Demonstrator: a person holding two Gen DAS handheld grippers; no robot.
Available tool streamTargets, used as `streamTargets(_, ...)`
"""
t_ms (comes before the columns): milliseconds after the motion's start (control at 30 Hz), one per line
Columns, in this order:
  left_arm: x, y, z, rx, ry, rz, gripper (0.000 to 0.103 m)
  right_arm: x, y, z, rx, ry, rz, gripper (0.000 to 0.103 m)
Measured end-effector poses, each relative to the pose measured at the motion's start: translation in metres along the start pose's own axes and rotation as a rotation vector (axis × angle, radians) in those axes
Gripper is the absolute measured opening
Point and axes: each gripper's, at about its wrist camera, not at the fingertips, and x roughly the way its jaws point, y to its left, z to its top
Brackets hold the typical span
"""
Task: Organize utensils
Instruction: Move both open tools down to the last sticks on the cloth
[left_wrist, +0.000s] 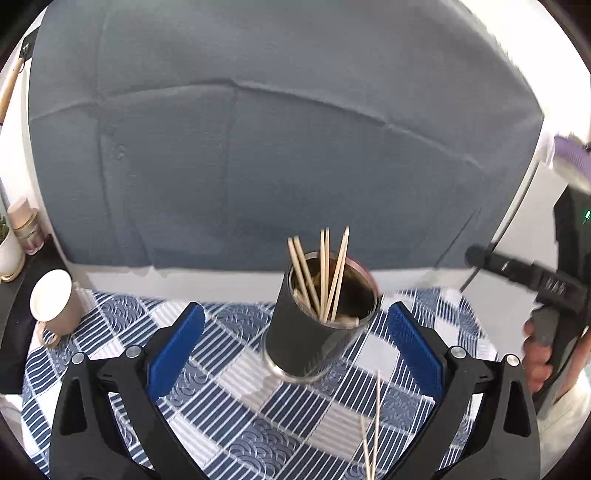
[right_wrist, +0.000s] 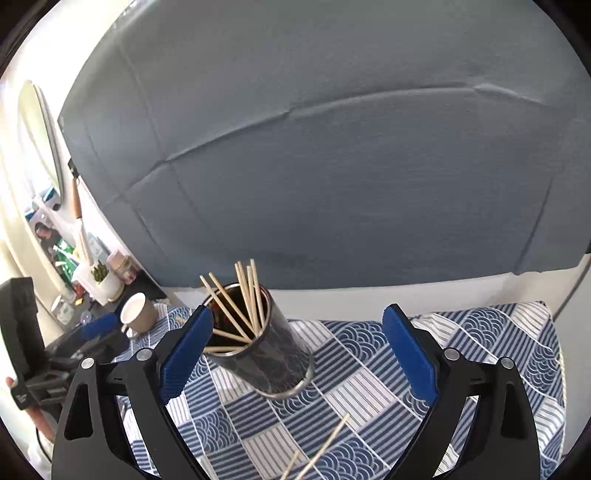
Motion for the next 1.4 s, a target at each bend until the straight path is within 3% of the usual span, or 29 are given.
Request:
streamTargets(333,0.0,-0.017,-0.05,0.015,0.118,0.031,0.097,0.001,-0.028,-0.037,0.034,0.095,-0.018,0.089)
streamTargets(933,0.03,-0.042,-0.163,0.042,0.352,0.014,0.097,0.064,-0.059,-0.14,0.087,0.39,-0.072,0.089)
streamTargets(1400,0.064,-0.049,-0.187,0.088,0.455,-0.011,0.097,0.111,-0.041,-0.174,0.07,0.509,-0.169,0.089)
